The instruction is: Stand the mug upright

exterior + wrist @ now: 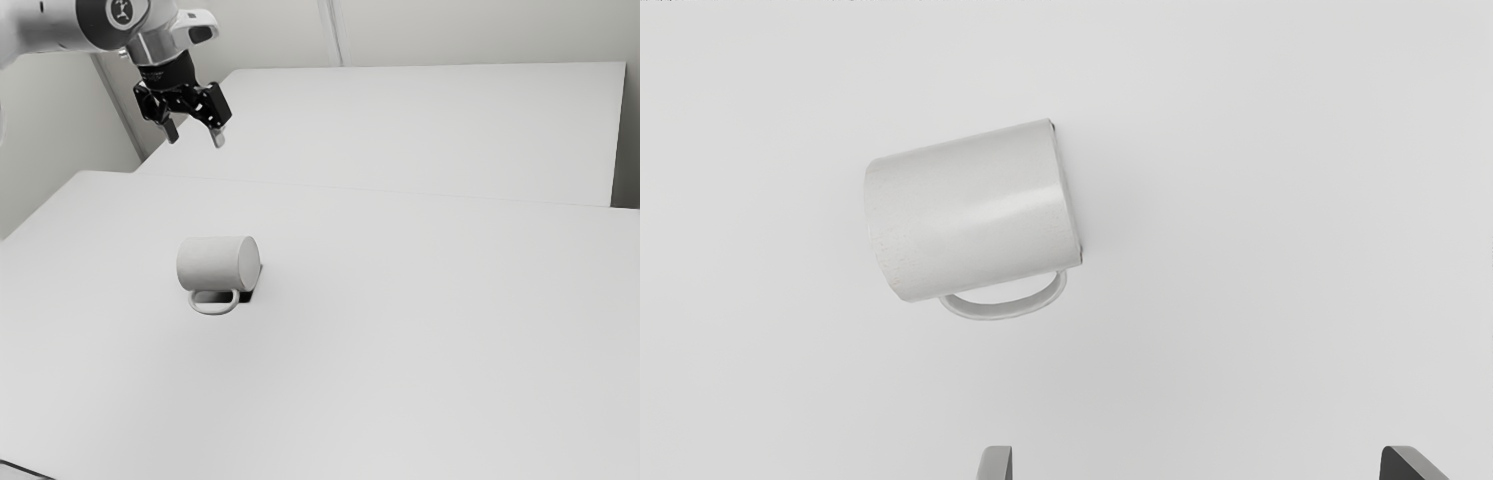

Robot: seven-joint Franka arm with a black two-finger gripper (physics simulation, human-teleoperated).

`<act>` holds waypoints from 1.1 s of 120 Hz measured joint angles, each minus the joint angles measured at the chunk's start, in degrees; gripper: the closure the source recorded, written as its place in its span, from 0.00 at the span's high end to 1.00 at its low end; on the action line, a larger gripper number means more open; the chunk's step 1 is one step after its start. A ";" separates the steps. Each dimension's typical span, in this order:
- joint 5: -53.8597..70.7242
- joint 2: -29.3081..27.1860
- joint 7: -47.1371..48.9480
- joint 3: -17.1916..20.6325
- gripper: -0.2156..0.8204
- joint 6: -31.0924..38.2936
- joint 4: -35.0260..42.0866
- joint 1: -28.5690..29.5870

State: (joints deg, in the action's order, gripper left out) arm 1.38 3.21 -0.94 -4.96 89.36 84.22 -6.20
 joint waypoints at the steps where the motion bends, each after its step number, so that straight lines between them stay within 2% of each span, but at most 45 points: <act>1: -0.01 0.00 0.01 0.04 0.79 0.02 0.00 0.01; 13: 0.02 -0.05 0.08 1.08 0.79 0.22 -0.02 0.15; 42: -0.39 -1.20 0.15 0.22 0.79 -0.18 0.65 -1.82; 70: -7.84 -3.48 -0.05 -8.09 0.79 -0.43 5.68 -6.94; 80: -10.45 -3.43 -0.04 -9.76 0.79 -0.59 6.47 -7.22; 110: -17.35 -1.80 -2.79 -17.80 0.79 1.42 10.74 -10.48; 120: -19.63 -1.00 -5.86 -19.01 0.79 3.15 11.46 -8.36; 132: -21.66 -0.30 -9.79 -19.42 0.79 4.79 12.31 -1.72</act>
State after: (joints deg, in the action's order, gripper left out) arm -20.28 2.91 -10.73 -24.38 94.15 96.53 -7.92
